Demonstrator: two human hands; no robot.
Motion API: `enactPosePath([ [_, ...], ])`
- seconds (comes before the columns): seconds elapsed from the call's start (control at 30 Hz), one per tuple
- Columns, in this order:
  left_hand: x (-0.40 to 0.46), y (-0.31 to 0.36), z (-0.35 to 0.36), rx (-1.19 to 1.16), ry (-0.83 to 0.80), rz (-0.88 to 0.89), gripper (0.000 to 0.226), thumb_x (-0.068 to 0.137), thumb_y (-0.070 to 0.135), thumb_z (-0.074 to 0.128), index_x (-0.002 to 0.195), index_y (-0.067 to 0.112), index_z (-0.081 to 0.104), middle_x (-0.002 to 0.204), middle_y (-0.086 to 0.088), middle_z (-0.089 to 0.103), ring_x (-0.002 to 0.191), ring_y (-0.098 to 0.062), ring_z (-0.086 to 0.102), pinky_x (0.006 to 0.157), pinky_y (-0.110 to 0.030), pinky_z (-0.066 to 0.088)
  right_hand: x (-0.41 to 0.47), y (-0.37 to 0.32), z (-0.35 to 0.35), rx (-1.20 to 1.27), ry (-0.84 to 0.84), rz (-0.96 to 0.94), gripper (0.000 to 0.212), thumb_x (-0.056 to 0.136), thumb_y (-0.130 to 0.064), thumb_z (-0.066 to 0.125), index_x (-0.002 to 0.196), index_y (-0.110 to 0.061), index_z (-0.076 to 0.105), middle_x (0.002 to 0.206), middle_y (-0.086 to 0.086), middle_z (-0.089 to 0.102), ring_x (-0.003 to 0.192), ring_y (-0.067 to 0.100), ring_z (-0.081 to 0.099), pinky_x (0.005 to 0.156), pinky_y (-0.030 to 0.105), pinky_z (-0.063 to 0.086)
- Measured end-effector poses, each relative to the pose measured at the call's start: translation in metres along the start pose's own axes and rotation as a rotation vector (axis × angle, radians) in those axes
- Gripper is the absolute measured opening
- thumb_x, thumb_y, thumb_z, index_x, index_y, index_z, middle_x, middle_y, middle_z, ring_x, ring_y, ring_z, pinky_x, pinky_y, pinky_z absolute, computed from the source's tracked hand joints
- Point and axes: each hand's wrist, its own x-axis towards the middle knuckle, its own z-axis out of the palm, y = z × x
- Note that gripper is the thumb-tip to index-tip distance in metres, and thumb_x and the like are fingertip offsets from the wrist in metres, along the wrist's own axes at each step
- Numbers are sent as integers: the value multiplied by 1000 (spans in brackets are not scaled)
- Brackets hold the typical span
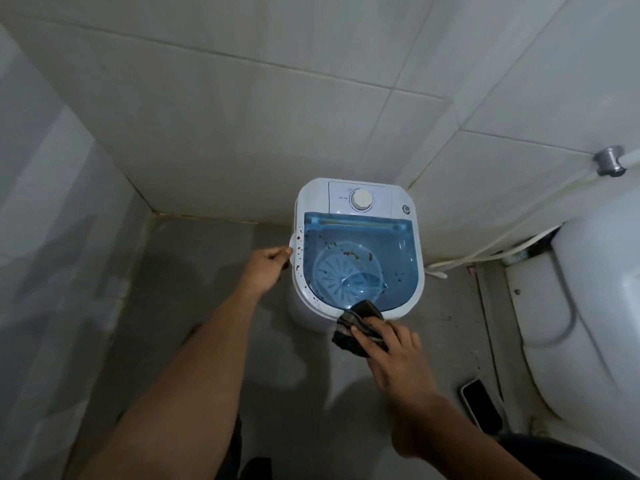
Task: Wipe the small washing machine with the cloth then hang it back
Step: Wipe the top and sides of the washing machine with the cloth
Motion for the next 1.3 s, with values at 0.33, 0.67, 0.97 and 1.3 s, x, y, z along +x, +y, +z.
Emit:
enactPosePath([
  [0.33, 8, -14, -19, -194, -141, -157, 31, 98, 40, 55, 113, 23, 74, 113, -1, 76, 103, -14, 71, 97, -39, 52, 100, -52, -5, -37, -75, -228, 54, 84, -26, 58, 138, -29, 54, 135, 5, 56, 100, 31, 56, 78, 43, 45],
  [0.67, 8, -16, -32, -296, -8, -213, 34, 103, 28, 41, 127, 23, 64, 123, -2, 69, 112, -21, 64, 93, -38, 50, 261, -34, -30, -146, -127, -29, 46, 93, -22, 57, 139, -25, 52, 138, 9, 50, 114, 36, 49, 89, 48, 41],
  [0.97, 9, -17, -19, -339, -67, -166, 25, 99, 16, 53, 118, 20, 69, 113, -7, 74, 108, -24, 68, 81, -34, 56, 209, -34, -29, -37, -146, -81, 50, 91, -26, 59, 141, -27, 52, 139, 6, 54, 109, 35, 53, 85, 49, 45],
  [1.3, 7, -18, -12, -354, -121, -130, 27, 96, 15, 60, 119, 21, 71, 115, -4, 75, 108, -18, 69, 101, -42, 51, 281, -8, -43, -210, -158, -115, 52, 93, -23, 57, 144, -28, 48, 140, 7, 49, 117, 36, 49, 90, 48, 40],
])
